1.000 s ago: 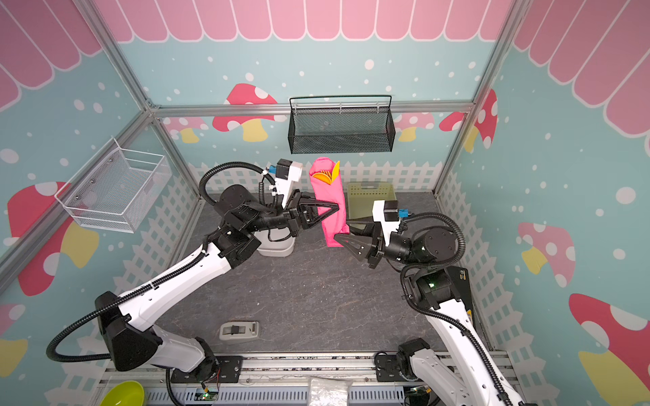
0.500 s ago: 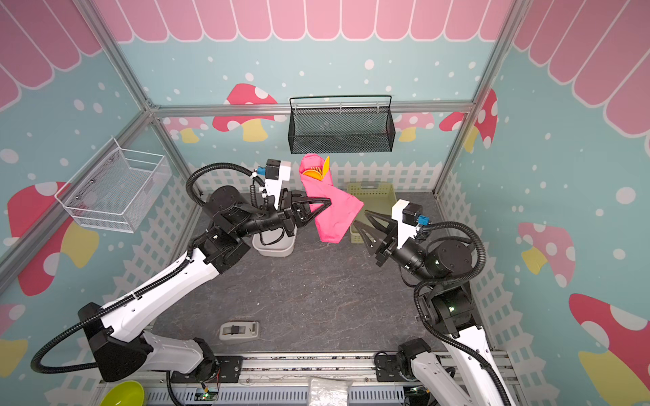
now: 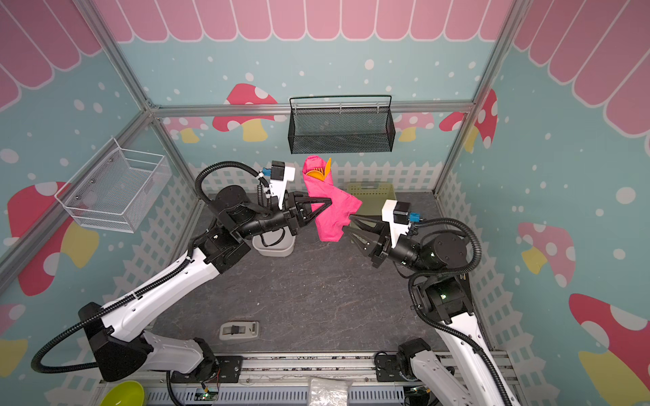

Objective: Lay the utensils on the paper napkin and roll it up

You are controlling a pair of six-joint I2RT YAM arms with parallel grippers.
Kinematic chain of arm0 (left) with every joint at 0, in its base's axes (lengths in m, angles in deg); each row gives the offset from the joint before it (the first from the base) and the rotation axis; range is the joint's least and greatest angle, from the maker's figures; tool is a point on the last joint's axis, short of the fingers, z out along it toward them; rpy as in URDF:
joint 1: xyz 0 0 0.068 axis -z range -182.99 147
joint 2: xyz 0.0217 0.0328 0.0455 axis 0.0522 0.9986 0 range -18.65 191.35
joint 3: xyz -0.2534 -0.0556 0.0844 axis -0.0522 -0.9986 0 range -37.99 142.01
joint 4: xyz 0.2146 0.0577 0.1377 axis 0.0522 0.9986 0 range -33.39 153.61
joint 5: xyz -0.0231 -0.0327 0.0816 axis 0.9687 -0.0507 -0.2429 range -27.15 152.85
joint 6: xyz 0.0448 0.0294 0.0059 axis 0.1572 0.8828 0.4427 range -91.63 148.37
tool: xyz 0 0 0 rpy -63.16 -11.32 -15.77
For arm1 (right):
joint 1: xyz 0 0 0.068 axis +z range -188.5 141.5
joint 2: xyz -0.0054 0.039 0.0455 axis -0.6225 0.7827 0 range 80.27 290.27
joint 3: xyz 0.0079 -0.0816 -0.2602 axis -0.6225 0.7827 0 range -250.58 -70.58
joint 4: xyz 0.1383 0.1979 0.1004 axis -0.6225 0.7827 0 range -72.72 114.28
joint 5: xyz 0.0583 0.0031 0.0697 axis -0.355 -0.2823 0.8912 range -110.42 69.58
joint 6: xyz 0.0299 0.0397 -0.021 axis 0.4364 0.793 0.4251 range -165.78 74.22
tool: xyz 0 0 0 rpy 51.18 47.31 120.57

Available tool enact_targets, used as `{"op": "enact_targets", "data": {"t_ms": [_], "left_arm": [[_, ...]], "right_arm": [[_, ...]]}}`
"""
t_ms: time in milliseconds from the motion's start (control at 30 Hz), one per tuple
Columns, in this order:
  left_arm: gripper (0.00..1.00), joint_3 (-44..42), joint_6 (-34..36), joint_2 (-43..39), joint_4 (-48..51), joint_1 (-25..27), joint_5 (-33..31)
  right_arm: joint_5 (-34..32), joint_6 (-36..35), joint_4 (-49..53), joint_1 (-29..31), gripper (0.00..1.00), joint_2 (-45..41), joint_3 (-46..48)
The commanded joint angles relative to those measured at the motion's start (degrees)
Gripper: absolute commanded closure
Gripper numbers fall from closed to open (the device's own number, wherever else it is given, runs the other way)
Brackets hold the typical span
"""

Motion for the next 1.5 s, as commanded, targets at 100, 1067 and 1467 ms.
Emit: {"op": "enact_targets", "data": {"t_ms": [100, 1067, 1467], "left_arm": [[1.0, 1.78, -0.75, 0.9, -2.44, 0.0, 3.33], [1.0, 2.02, -9.54, 4.47, -14.07, 0.0, 12.22], [1.0, 2.36, -13.14, 5.64, -19.42, 0.43, 15.74]], "right_arm": [[3.62, 0.79, -1.84, -0.22, 0.6, 2.3, -1.71], [10.09, 6.1, -9.43, -0.22, 0.56, 4.7, 0.68], [9.74, 6.53, -9.45, -0.15, 0.6, 5.18, 1.29]]}}
